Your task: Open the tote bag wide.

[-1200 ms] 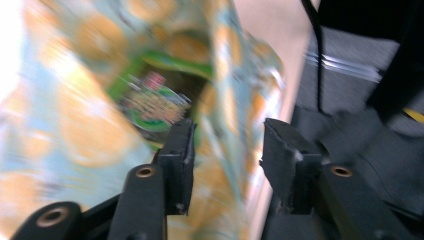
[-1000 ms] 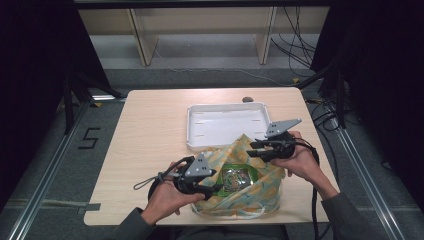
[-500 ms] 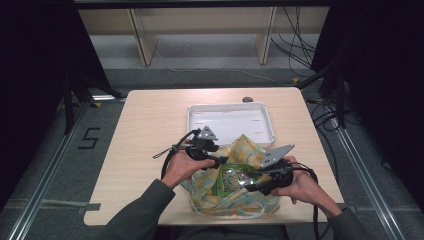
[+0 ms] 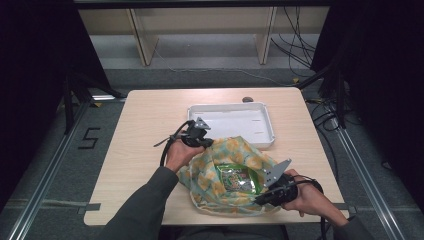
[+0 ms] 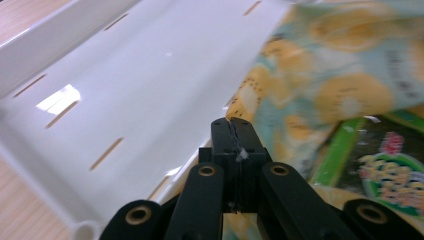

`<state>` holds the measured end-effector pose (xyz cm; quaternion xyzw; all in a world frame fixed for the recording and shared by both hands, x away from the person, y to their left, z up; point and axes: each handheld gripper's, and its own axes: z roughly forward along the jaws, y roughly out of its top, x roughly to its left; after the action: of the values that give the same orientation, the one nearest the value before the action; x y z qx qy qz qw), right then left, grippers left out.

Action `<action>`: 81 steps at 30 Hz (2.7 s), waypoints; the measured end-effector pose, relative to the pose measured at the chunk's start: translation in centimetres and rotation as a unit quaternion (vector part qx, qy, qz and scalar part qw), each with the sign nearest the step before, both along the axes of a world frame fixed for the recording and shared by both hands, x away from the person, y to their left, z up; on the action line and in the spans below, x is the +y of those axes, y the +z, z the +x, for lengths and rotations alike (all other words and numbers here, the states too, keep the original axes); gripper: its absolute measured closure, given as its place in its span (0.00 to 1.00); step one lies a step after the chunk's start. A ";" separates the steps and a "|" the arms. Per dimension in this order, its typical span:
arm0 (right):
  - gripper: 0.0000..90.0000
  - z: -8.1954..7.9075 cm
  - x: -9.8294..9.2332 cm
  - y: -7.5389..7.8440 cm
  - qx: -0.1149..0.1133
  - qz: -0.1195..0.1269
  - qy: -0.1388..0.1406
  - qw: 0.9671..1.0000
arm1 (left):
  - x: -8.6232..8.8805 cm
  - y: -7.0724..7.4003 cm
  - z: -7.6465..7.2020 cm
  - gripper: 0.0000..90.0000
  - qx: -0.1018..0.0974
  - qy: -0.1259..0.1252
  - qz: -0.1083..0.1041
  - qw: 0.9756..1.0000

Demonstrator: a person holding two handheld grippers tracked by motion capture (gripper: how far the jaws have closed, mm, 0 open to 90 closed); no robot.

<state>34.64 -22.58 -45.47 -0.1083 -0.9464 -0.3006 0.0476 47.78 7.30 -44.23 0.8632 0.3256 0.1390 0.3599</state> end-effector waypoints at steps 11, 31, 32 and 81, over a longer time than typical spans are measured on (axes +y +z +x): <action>0.83 -0.9 -1.3 1.1 -0.015 0.055 -0.051 0.997 | 0.9 2.6 -2.2 0.57 0.003 -0.001 -0.057 0.998; 0.69 8.8 -0.3 3.8 -0.102 0.042 -0.221 0.969 | -3.7 1.8 -14.6 0.46 0.056 -0.161 -0.056 0.984; 0.75 9.1 -0.2 3.6 -0.099 0.028 -0.221 0.970 | -3.9 1.3 -14.3 0.46 0.060 -0.166 -0.051 0.983; 0.60 10.4 5.1 -0.2 -0.041 0.035 -0.066 0.996 | -4.7 -3.1 -14.5 0.98 0.070 -0.123 -0.028 0.990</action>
<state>45.00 -17.51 -45.67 -0.1569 -0.9271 -0.3403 -0.0074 33.32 2.55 -47.30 0.8937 0.2453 0.0242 0.3749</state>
